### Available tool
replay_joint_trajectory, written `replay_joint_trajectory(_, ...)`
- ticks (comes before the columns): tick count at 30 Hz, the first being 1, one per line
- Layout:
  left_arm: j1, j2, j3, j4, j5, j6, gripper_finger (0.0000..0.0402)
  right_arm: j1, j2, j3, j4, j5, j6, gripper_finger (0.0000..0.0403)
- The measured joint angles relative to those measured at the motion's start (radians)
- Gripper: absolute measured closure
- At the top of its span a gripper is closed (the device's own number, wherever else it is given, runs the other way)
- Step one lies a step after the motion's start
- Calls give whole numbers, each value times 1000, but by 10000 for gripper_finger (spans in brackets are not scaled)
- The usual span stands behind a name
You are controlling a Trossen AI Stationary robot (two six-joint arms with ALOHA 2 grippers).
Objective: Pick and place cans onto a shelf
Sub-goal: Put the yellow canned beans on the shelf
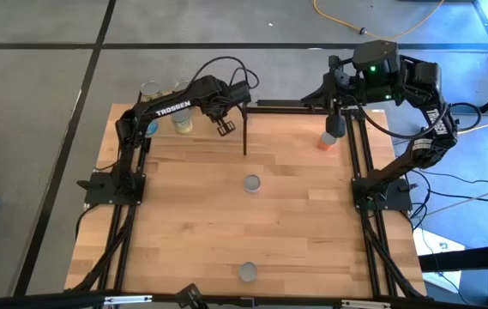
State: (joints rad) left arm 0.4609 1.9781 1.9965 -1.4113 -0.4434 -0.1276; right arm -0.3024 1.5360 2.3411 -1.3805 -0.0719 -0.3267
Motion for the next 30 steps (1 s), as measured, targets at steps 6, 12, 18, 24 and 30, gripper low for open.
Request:
replay_joint_trajectory(6, 30, 0, 0, 2, -1, 7, 402, 0, 1, -29, -1, 0, 0, 387)
replay_joint_trajectory(12, 57, 0, 0, 7, 0, 28, 402, 0, 0, -60, -2, 0, -25, 392)
replay_joint_trajectory(18, 73, 0, 0, 14, -1, 34, 401, -2, 1, -85, 0, 0, -26, 396)
replay_joint_trajectory(24, 78, 0, 0, 14, -32, 35, 402, -2, 0, -89, 0, 0, -26, 385)
replay_joint_trajectory(30, 78, 0, 0, 14, -37, 35, 402, -2, 0, -89, 0, 0, -23, 394)
